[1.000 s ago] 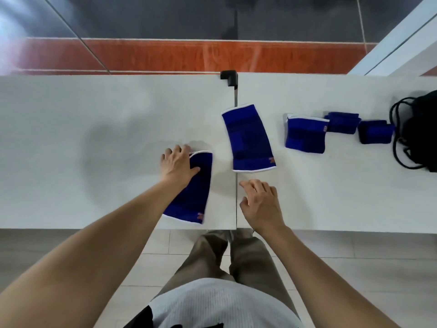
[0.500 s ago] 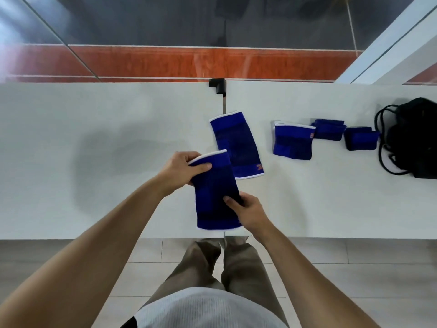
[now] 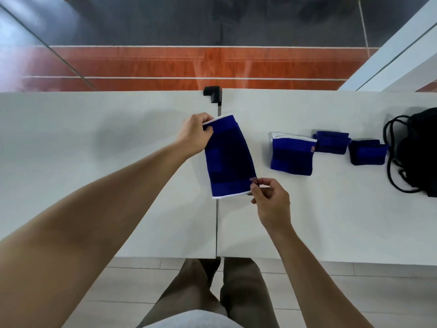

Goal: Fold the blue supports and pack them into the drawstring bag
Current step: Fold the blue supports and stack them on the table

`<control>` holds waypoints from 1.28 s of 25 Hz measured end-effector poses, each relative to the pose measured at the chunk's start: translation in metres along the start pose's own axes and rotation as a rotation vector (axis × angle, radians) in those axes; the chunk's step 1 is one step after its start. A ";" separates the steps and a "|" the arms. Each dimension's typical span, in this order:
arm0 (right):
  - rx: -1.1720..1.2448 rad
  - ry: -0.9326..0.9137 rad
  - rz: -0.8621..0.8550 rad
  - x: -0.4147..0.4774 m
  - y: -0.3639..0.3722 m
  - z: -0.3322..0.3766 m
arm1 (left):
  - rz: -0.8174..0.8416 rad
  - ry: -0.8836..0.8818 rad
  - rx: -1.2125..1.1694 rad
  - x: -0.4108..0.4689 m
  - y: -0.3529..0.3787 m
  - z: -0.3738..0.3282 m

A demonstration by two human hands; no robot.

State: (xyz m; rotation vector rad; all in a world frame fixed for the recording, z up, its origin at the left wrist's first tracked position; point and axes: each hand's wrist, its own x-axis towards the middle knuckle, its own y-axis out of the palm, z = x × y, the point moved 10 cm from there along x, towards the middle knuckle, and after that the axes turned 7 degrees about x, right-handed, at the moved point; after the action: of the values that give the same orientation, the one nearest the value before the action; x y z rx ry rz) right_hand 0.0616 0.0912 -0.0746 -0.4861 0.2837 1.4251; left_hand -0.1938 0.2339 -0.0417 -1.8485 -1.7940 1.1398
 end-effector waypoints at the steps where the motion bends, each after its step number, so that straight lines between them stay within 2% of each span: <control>1: -0.018 -0.003 -0.021 0.006 0.000 -0.001 | -0.013 0.003 0.051 0.005 0.004 0.000; 5: -0.119 0.019 -0.070 0.021 -0.006 -0.015 | -0.030 -0.016 0.138 0.014 0.017 0.003; 9: -0.182 0.086 -0.075 0.026 -0.013 -0.025 | -0.015 -0.016 0.131 0.015 0.029 0.008; 13: -0.214 0.074 -0.072 0.025 -0.014 -0.019 | -0.024 -0.018 0.133 0.016 0.036 0.012; 18: -0.258 0.057 -0.076 0.023 -0.011 -0.014 | -0.067 -0.060 0.277 0.019 0.039 0.018; 22: -0.305 0.029 -0.067 0.024 -0.004 -0.010 | -0.162 -0.099 0.260 0.012 0.030 0.020; 24: -0.299 0.037 -0.068 0.024 -0.002 -0.011 | -0.260 -0.025 0.279 -0.013 0.022 0.013; 27: -0.380 0.058 -0.108 0.024 -0.004 -0.014 | -0.344 0.301 0.422 -0.082 0.038 -0.012; 29: -0.454 0.055 -0.125 0.024 -0.003 -0.013 | -0.190 0.411 0.495 -0.126 0.072 -0.002; 31: -0.476 0.094 -0.104 0.023 0.001 -0.012 | 0.040 0.371 0.574 -0.152 0.104 0.026; 32: -0.461 0.106 -0.073 0.021 0.004 -0.012 | 0.099 0.345 0.598 -0.161 0.113 0.037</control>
State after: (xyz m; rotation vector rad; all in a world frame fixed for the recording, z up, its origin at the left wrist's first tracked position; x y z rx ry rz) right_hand 0.0621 0.1039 -0.0959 -0.9405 0.0168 1.3958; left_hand -0.1255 0.0535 -0.0944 -1.6459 -1.0360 1.1433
